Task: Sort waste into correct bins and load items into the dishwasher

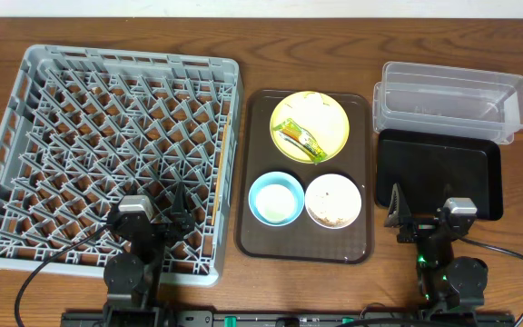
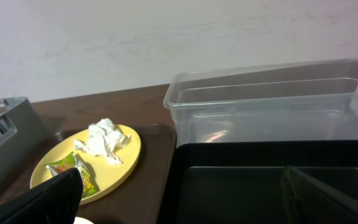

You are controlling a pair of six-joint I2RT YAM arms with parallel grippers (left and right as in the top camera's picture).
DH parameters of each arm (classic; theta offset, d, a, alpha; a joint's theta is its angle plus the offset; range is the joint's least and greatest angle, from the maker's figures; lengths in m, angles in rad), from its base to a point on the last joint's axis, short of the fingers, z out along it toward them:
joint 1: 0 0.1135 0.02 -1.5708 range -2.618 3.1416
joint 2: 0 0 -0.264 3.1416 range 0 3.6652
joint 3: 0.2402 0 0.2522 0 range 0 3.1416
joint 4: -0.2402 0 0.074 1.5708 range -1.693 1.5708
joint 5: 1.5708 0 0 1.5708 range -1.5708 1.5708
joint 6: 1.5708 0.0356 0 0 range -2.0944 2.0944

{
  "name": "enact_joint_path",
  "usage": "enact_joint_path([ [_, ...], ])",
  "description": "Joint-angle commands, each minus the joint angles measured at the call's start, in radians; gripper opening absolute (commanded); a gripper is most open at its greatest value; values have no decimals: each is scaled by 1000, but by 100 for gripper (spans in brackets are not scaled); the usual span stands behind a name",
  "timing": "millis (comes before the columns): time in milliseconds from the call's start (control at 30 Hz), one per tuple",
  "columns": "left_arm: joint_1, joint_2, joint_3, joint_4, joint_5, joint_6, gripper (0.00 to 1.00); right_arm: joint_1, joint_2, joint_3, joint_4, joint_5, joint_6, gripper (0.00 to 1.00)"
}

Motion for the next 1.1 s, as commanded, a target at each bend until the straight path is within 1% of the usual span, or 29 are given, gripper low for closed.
enact_joint_path([
  [0,5,-6,-13,-42,-9,8,96,12,2,-1,-4,-4,-11,99],
  [633,5,-5,-13,-42,-10,1,96,12,2,-1,0,-3,-9,99],
  [767,5,6,-10,-44,-10,1,96,12,2,-1,-3,-5,31,99],
  [933,5,56,44,-106,-10,2,96,12,2,10,-23,-57,31,99],
  [1067,5,131,111,-161,-9,1,96,12,11,27,-42,-72,31,99],
])
